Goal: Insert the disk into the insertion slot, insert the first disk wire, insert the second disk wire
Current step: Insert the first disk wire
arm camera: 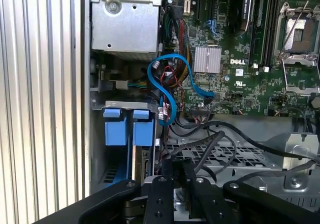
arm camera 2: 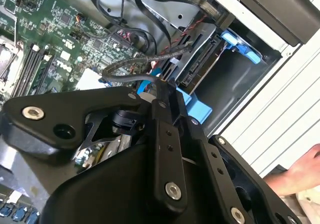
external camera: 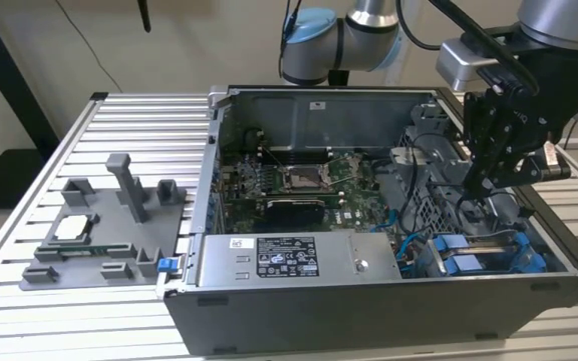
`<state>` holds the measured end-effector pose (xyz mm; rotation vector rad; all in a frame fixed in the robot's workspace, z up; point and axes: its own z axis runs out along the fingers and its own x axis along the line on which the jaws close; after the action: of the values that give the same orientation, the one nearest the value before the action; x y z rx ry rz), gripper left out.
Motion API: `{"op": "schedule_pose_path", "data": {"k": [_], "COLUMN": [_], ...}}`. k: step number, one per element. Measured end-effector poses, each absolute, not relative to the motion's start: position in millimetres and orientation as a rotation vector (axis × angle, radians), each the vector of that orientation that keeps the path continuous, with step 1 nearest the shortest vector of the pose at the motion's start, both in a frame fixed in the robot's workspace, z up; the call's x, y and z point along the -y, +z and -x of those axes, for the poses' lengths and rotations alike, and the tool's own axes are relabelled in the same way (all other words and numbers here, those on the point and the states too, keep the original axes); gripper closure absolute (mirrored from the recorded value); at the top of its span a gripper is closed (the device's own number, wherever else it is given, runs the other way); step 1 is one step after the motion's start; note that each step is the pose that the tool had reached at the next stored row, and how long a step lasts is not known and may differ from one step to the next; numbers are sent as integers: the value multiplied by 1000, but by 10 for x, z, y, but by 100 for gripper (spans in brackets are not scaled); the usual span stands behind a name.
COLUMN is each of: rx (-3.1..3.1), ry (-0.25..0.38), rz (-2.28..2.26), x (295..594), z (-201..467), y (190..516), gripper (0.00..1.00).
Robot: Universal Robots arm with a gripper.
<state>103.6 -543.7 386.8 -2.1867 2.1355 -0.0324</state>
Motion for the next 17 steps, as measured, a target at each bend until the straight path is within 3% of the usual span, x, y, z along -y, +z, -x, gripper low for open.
{"op": "schedule_pose_path", "data": {"k": [17], "rx": [-2143], "ry": [-15], "rz": [2193], "x": [5448], "z": [-1132], "y": [3846], "gripper": [100]}}
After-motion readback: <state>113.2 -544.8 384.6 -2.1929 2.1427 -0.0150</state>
